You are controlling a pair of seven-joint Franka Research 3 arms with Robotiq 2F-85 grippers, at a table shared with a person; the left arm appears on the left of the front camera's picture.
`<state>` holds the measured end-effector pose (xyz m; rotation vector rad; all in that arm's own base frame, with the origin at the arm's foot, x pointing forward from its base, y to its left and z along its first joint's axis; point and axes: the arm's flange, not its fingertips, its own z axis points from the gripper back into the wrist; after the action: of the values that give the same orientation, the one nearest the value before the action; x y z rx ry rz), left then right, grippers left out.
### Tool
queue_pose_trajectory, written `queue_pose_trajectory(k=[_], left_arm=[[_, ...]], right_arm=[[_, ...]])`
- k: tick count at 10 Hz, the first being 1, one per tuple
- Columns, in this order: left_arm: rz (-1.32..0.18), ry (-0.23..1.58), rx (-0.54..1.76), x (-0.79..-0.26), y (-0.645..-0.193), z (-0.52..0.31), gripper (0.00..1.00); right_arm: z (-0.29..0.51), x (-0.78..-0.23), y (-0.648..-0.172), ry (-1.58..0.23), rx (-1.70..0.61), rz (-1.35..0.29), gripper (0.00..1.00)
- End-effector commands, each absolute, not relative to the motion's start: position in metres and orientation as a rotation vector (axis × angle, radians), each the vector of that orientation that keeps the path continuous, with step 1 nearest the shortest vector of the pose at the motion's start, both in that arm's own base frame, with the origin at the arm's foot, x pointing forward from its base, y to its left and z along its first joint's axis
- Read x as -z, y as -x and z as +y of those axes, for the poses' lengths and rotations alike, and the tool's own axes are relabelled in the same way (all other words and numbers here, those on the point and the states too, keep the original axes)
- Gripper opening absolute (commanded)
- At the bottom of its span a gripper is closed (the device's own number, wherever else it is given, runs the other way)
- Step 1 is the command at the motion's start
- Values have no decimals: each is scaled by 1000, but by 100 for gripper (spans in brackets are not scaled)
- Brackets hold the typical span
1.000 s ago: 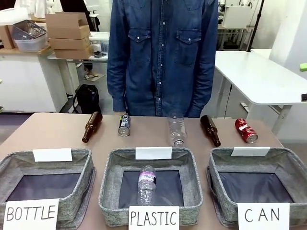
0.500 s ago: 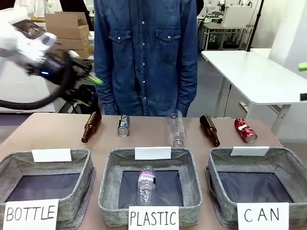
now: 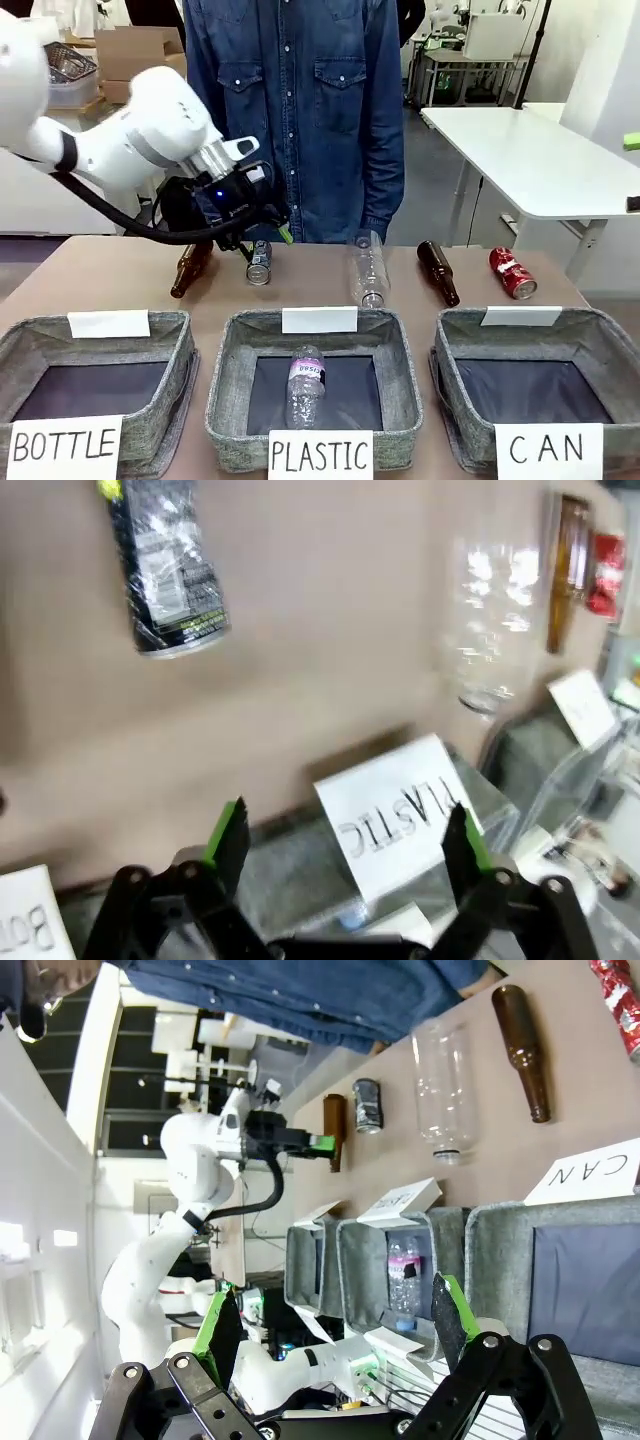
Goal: Sort the can waste into the basket.
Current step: Pick up the can waste from the table and place it in the right Fabric basket.
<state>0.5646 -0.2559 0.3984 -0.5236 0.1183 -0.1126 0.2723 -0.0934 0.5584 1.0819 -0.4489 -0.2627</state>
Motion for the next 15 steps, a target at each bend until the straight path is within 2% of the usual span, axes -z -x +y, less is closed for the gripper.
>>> queue_pose_trajectory(k=[1, 4, 7, 11, 12, 13, 14, 15], left_arm=[[69, 371, 66, -396, -581, -264, 100], [-8, 208, 98, -355, -602, -276, 100], [-149, 139, 116, -332, -610, -278, 100], [-173, 115, 115, -323, -612, -271, 100], [-155, 119, 98, -322, -612, -271, 42], [-163, 109, 97, -320, -612, -270, 40], [-167, 100, 91, -320, -612, -270, 0], [-173, 101, 85, -320, -612, -269, 36]], right_arm=[[-94, -559, -276, -1099, 238, -469, 100], [-94, -559, -276, -1099, 238, -469, 100], [-94, -559, -276, -1099, 238, -469, 100], [-94, -559, -276, -1099, 238, -469, 100], [-94, -559, -276, -1099, 238, -469, 100], [-94, -559, -276, -1099, 238, -469, 100], [-94, -559, -276, -1099, 238, -469, 100], [-94, -559, -276, -1099, 238, -469, 100]])
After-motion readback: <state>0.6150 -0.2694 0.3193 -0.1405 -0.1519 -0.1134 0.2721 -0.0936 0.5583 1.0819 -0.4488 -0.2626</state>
